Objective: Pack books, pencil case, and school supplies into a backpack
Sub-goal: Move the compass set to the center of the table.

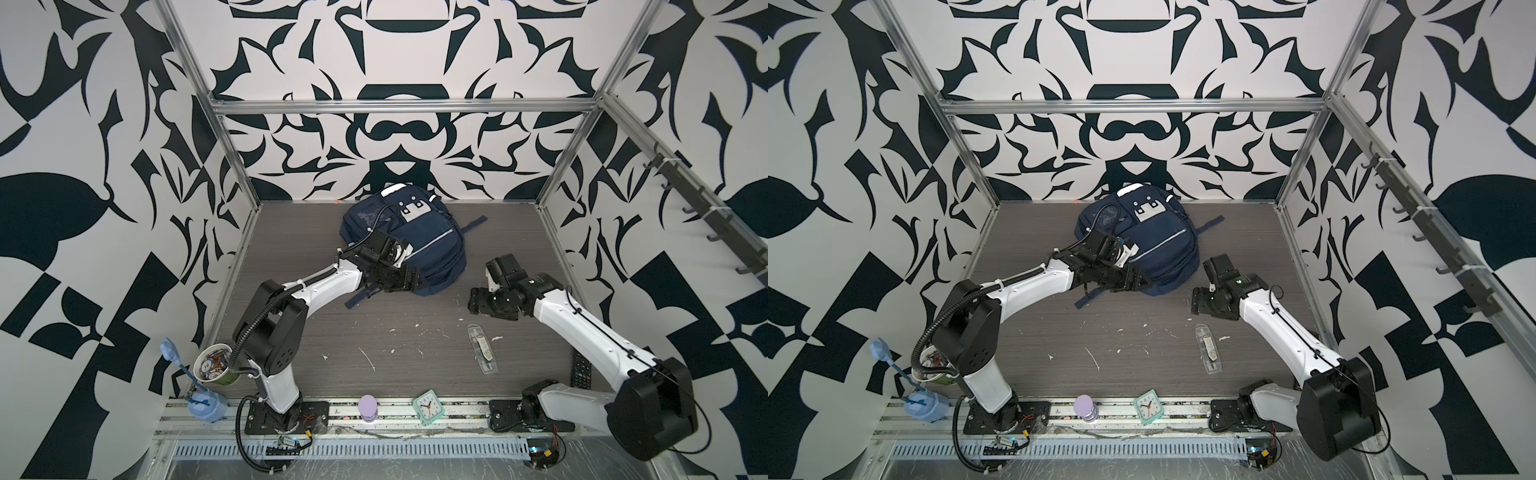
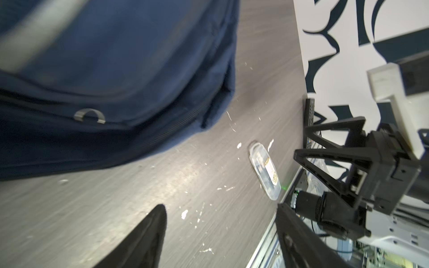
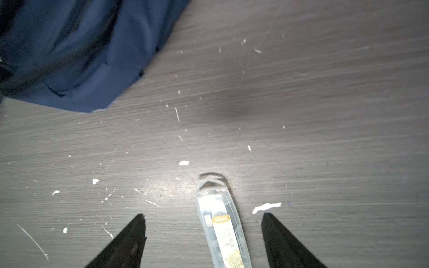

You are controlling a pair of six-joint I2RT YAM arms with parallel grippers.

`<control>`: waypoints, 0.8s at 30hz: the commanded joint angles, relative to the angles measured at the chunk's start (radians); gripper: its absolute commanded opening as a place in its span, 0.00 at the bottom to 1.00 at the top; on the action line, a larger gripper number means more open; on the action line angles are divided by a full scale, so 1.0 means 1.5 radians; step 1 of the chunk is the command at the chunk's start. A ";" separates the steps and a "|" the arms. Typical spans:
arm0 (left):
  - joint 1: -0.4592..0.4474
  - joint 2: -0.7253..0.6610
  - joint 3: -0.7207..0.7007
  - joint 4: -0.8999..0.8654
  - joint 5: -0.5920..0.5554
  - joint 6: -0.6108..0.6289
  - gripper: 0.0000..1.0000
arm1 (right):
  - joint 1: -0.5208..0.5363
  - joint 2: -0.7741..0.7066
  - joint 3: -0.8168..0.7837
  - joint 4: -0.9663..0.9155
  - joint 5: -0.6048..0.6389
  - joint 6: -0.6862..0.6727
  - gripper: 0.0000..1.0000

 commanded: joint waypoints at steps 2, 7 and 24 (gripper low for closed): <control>-0.038 -0.004 -0.016 -0.003 0.025 0.022 0.78 | 0.000 -0.028 -0.040 -0.030 -0.015 0.044 0.81; -0.051 0.003 -0.044 0.013 0.042 0.009 0.78 | 0.004 -0.043 -0.069 -0.036 -0.031 0.064 0.85; -0.077 0.040 -0.057 0.030 0.065 -0.004 0.78 | 0.021 0.014 -0.126 0.029 -0.069 0.075 0.85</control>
